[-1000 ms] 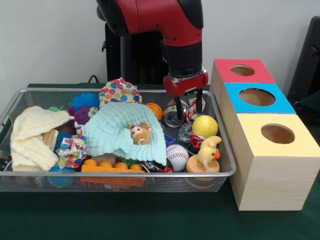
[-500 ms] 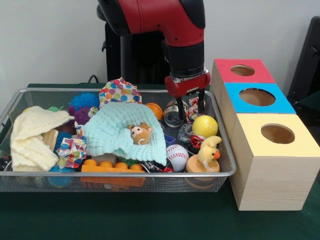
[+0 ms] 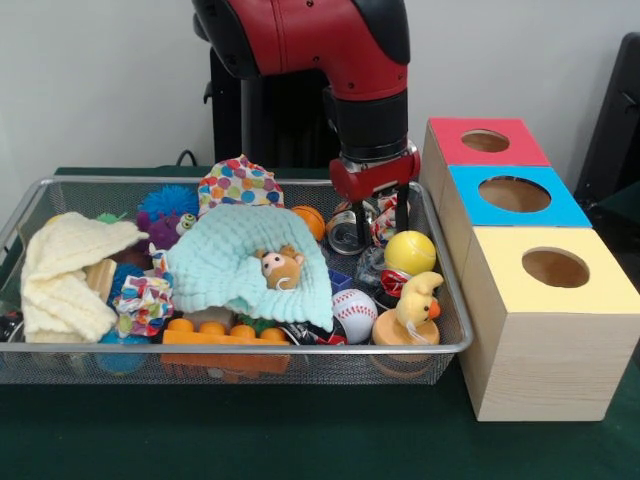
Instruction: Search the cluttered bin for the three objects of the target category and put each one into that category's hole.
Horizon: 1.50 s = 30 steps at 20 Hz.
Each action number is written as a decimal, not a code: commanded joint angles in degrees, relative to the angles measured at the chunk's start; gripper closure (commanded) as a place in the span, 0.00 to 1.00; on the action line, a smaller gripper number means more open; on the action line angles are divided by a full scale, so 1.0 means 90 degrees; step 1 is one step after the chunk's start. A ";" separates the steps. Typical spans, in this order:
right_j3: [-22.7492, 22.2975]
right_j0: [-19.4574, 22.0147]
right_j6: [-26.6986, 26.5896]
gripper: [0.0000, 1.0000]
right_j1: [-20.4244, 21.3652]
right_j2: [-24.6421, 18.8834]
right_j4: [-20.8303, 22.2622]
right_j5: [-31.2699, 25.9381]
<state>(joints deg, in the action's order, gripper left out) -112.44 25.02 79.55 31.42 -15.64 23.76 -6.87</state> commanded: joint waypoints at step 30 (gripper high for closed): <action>0.1091 0.0074 0.0755 0.00 -0.0447 -0.0076 0.0059 0.0219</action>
<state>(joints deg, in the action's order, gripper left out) -109.13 24.99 79.55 29.92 -15.63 23.76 -6.87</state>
